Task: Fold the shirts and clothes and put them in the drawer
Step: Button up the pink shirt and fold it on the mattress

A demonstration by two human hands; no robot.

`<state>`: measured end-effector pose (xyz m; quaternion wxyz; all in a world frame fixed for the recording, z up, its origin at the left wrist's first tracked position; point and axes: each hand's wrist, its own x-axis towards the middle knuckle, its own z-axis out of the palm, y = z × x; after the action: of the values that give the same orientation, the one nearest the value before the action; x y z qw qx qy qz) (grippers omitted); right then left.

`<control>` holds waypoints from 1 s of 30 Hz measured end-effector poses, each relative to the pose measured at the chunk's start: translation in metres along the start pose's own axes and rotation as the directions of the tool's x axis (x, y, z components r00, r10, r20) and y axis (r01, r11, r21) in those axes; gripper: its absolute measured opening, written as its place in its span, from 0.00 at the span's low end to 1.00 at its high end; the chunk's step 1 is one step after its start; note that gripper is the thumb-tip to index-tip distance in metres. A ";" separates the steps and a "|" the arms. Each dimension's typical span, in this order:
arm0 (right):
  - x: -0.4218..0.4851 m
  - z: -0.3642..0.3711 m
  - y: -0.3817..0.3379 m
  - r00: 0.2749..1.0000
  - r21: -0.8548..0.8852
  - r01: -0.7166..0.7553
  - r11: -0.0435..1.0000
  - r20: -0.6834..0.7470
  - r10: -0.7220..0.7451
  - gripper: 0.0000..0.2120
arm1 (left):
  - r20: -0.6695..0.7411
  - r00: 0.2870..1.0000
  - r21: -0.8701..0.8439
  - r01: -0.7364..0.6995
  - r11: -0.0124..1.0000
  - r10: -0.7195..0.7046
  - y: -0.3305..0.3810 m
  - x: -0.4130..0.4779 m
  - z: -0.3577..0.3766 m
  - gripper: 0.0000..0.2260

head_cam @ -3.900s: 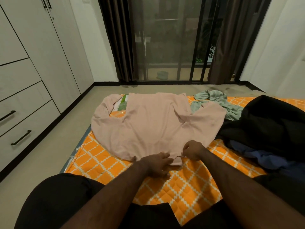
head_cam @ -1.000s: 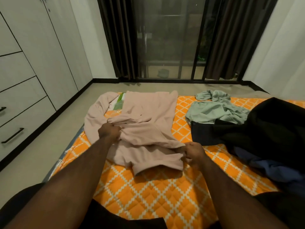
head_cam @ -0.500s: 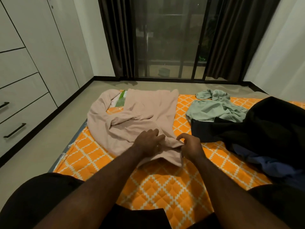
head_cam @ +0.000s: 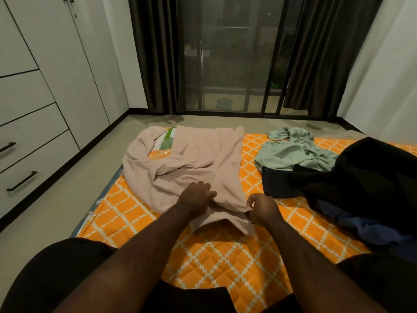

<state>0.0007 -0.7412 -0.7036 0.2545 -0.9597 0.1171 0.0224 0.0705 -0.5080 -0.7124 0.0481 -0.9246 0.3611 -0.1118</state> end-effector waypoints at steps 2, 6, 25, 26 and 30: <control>-0.002 0.001 -0.001 0.994 -0.096 -0.005 0.995 0.109 0.015 0.08 | 0.073 0.997 -0.083 0.015 0.996 -0.009 -0.001 -0.002 -0.001 0.11; 0.006 -0.002 0.001 0.936 -0.184 0.036 0.982 0.351 0.031 0.16 | 0.125 0.980 -0.321 0.188 0.928 -0.155 -0.007 0.002 -0.002 0.16; 0.284 -0.027 -0.054 1.000 0.580 0.009 0.814 -0.009 -0.005 0.13 | 0.235 0.807 -0.570 0.566 0.596 -0.541 -0.097 0.258 0.039 0.16; 0.302 -0.025 -0.053 0.999 0.558 0.036 0.829 -0.043 -0.014 0.15 | 0.269 0.772 -0.549 0.614 0.567 -0.576 -0.097 0.270 0.043 0.15; 0.353 -0.006 -0.052 0.992 0.386 0.124 0.914 -0.075 -0.103 0.17 | 0.398 0.626 -0.476 0.766 0.432 -0.670 -0.095 0.305 0.066 0.11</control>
<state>0.3556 -0.7754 -0.7095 0.4380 -0.8953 0.0700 -0.0418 0.3660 -0.6447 -0.7078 -0.2759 -0.9569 -0.0573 0.0698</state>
